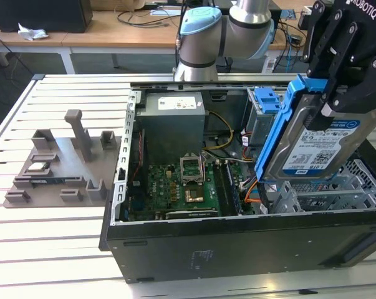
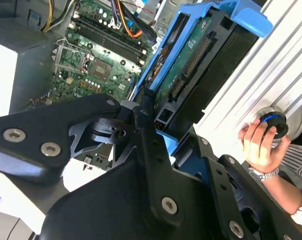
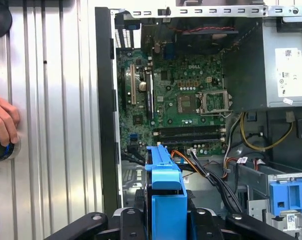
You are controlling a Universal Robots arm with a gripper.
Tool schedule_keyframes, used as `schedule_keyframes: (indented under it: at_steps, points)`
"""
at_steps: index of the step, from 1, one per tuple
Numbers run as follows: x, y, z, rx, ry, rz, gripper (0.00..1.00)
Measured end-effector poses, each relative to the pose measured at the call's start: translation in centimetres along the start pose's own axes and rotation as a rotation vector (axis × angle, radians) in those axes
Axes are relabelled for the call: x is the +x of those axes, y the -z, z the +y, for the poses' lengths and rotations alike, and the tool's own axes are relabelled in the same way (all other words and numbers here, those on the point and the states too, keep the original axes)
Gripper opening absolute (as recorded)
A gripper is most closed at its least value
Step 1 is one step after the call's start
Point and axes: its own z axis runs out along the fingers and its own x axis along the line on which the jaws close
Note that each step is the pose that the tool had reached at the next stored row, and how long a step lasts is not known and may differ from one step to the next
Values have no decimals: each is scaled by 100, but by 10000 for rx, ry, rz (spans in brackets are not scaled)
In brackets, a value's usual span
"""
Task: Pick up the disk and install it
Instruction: 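Pick up the disk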
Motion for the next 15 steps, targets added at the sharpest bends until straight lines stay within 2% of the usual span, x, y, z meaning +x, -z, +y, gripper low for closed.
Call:
schedule_keyframes:
  at_steps: [9,15]
  points:
    - [-10,4,-223,-4,3,1,37]
    - [-15,7,-330,-4,3,1,37]
